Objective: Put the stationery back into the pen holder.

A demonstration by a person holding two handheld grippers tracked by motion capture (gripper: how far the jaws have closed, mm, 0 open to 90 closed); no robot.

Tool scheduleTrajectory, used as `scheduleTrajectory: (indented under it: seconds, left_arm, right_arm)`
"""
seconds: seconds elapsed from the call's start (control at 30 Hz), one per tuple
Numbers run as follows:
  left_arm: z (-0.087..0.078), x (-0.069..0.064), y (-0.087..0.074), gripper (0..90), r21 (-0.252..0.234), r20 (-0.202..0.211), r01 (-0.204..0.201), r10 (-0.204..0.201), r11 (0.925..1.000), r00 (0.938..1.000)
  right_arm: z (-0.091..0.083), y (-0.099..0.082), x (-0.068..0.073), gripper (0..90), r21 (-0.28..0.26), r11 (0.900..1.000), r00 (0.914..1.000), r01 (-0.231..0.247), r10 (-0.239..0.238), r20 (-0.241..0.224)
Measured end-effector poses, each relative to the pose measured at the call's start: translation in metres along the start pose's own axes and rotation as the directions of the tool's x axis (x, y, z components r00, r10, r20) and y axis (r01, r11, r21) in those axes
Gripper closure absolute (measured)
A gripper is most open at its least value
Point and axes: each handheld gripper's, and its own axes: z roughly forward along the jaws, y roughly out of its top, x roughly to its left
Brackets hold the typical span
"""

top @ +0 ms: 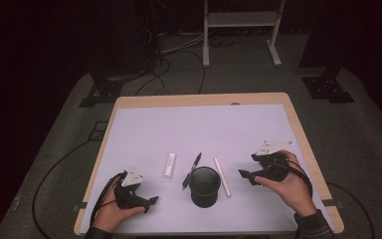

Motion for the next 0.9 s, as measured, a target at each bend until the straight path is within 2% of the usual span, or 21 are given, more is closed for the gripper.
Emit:
scheduleTrajectory:
  seconds: [0.13, 0.17, 0.27, 0.63, 0.9]
  left_arm:
    - [0.000, 0.000, 0.000, 0.0, 0.000, 0.000, 0.000, 0.000, 1.0000, 1.0000]
    - [0.000, 0.000, 0.000, 0.0, -0.004, -0.001, 0.000, 0.000, 1.0000, 1.0000]
    - [0.000, 0.000, 0.000, 0.0, -0.003, -0.001, 0.000, 0.000, 1.0000, 1.0000]
    - [0.000, 0.000, 0.000, 0.0, -0.001, 0.000, 0.000, 0.000, 1.0000, 1.0000]
    - [0.000, 0.000, 0.000, 0.0, -0.002, -0.001, 0.001, -0.001, 1.0000, 1.0000]
  right_arm:
    - [-0.001, -0.013, -0.006, 25.7, 0.004, 0.9998, 0.9995, -0.021, 0.021, 0.024]
    - [-0.001, -0.020, -0.009, 25.3, 0.011, 0.9990, 0.9984, -0.043, 0.043, 0.038]
    - [0.000, -0.025, -0.011, 24.9, 0.018, 0.9981, 0.9972, -0.059, 0.058, 0.047]
    - [0.007, -0.053, -0.027, 24.5, 0.055, 0.9947, 0.9911, -0.087, 0.080, 0.107]
    - [0.007, -0.066, -0.033, 24.6, 0.041, 0.9924, 0.9833, -0.116, 0.109, 0.146]
